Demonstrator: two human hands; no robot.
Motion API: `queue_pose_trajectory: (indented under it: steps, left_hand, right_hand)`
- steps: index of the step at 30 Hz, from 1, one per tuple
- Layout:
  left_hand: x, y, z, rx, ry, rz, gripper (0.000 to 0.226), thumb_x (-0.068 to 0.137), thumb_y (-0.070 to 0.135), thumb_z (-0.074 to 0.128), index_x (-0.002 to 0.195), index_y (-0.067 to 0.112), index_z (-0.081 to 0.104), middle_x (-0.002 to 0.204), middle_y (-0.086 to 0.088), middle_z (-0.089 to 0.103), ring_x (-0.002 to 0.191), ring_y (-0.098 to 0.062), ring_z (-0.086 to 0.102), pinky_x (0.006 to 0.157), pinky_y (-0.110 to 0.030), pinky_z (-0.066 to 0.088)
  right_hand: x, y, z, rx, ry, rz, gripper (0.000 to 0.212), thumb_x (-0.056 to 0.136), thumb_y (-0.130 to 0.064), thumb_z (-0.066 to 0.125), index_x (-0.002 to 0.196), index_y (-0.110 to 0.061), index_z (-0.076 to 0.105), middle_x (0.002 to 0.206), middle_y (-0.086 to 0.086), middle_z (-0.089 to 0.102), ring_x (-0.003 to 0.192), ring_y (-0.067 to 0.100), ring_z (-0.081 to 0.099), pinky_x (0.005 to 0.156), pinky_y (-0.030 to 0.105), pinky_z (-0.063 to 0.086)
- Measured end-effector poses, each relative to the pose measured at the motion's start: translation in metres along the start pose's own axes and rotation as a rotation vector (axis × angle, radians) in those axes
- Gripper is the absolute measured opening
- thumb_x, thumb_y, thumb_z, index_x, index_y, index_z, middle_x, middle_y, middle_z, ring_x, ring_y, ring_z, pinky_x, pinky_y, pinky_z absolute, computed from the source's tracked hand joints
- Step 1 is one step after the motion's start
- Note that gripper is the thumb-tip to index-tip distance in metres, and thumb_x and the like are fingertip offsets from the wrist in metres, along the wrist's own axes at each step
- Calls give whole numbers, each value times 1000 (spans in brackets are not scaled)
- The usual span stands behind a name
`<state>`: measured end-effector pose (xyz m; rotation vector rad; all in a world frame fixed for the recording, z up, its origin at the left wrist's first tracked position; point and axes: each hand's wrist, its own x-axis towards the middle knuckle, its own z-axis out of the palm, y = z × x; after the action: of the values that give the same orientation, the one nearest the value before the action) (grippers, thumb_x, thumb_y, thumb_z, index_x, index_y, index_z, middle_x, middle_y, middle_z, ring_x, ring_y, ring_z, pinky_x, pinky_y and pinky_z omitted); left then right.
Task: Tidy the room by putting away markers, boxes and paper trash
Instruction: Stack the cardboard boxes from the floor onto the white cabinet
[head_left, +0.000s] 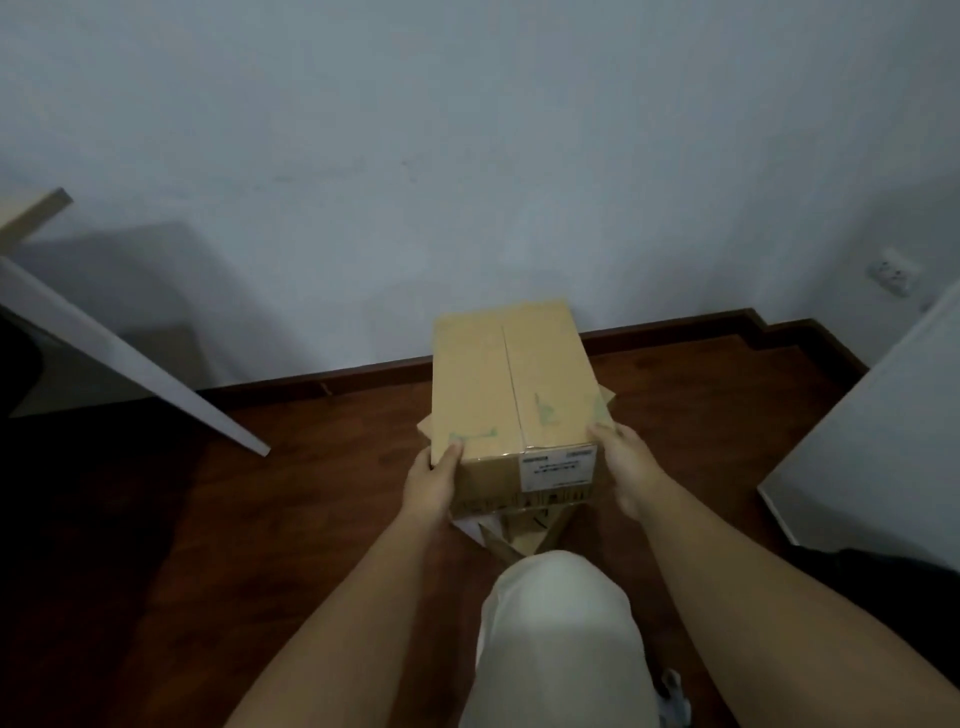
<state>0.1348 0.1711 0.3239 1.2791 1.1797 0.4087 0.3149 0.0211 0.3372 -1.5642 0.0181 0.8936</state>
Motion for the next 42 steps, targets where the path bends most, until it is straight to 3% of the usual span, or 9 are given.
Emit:
queue_pose_trajectory:
  steps: [3,7,15,22,26,31,35,38,42]
  left_hand:
    - [1,17,15,-264,71,7,49,81,51,67,119,27,47,113,-2,62,94,-22,64,82,-45,57]
    - [-1,55,27,-369,101,103,53,68,48,73,110,32,45,113,-5,62,97,-26,65,82,-49,57]
    - [-53,175,84,-584,-69,461,40,82,33,72,111,30,43,111,0,59,89,-15,63,53,-24,53]
    - [-151,283,163,-683,-408,756,48,69,44,75,107,37,46,116,2,57,95,-13,63,62,-26,57]
    - [-220,315,215,-684,-685,882,52,72,52,74,114,39,46,117,10,61,107,-17,65,82,-51,58]
    - [-326,343,274,-654,-1053,1036,70,72,59,72,129,29,45,105,27,67,102,-3,67,65,-41,61]
    - [-400,365,313,-529,-1247,1096,57,77,39,76,126,38,48,107,27,66,100,0,67,66,-39,60]
    - [-453,377,341,-421,-1383,1157,62,79,26,77,132,37,47,117,22,63,104,-9,67,66,-39,60]
    - [-515,376,384,-337,-1505,1162,64,86,7,71,137,38,46,128,17,58,102,-18,69,66,-40,61]
  right_hand:
    - [0,-12,12,182,51,-55,38,92,-27,60,126,-23,44,106,8,65,87,25,68,73,47,59]
    - [-13,-43,9,278,44,-112,32,90,-24,64,118,-21,49,99,5,66,78,17,69,52,37,58]
    - [-71,-164,-45,511,18,-504,27,89,-15,65,111,-17,49,108,9,66,95,23,67,73,43,57]
    - [-180,-255,-151,509,100,-966,24,89,-15,63,110,-18,51,82,-9,76,79,8,73,67,38,60]
    - [-262,-274,-220,437,296,-1176,26,90,-19,62,113,-18,49,88,-10,74,80,7,71,62,35,58]
    - [-396,-267,-303,81,643,-1416,43,81,-35,72,120,-31,51,105,-16,70,101,6,67,74,34,60]
    - [-495,-253,-351,-268,938,-1429,69,78,-33,76,137,-36,40,131,-7,57,123,15,55,84,49,58]
    - [-559,-249,-380,-376,1139,-1389,68,81,-34,72,139,-42,37,140,-11,51,126,20,52,78,54,58]
    - [-622,-241,-423,-488,1309,-1282,66,83,-41,67,138,-57,33,141,-16,50,115,24,61,53,37,59]
